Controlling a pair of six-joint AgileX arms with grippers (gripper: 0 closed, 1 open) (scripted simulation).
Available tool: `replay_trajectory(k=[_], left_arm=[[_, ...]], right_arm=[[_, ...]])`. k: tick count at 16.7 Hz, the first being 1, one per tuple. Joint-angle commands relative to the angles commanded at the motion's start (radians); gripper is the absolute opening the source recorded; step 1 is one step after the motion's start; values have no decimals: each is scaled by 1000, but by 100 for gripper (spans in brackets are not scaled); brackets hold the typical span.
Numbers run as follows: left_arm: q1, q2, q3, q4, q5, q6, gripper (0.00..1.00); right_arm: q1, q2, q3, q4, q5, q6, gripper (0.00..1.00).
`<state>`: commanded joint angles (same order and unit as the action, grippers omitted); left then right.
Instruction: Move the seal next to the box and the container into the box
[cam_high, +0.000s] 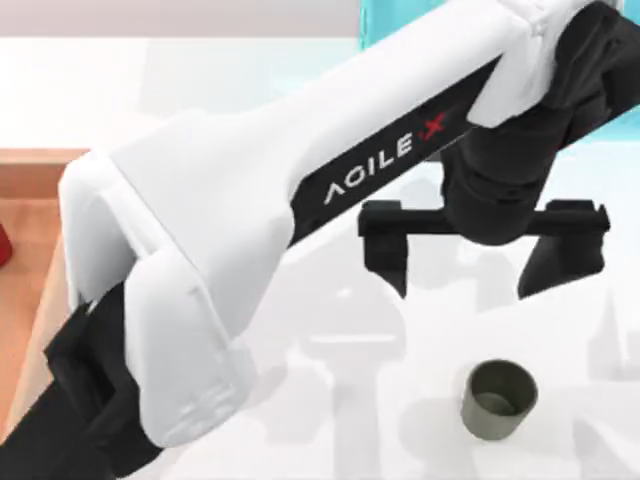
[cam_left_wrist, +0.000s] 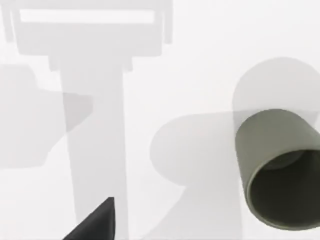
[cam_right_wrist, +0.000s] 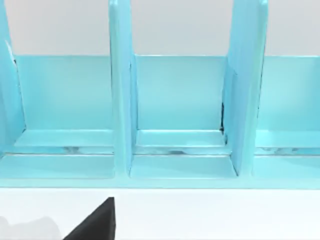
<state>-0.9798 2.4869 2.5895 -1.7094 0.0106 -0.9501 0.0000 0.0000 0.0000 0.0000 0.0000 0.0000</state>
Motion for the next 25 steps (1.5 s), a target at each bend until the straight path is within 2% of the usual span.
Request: replay_trajectory(k=[5,13,16,22,25], left_arm=[[-129,196,272,-45,-1,-125,100],[-147,228,313,-48,-2,-144,100],[-150,286,383,-69,-1,-145,100],[-153,541,749,-169,3,-147,100],[-151,638,878,-203,5,-144,100]], right_arm=[[0,0,0,0,0,0,100],[0,0,0,0,0,0,100],[0,0,0,0,0,0,100],[0,0,0,0,0,0,100],[0,0,0,0,0,0,100]])
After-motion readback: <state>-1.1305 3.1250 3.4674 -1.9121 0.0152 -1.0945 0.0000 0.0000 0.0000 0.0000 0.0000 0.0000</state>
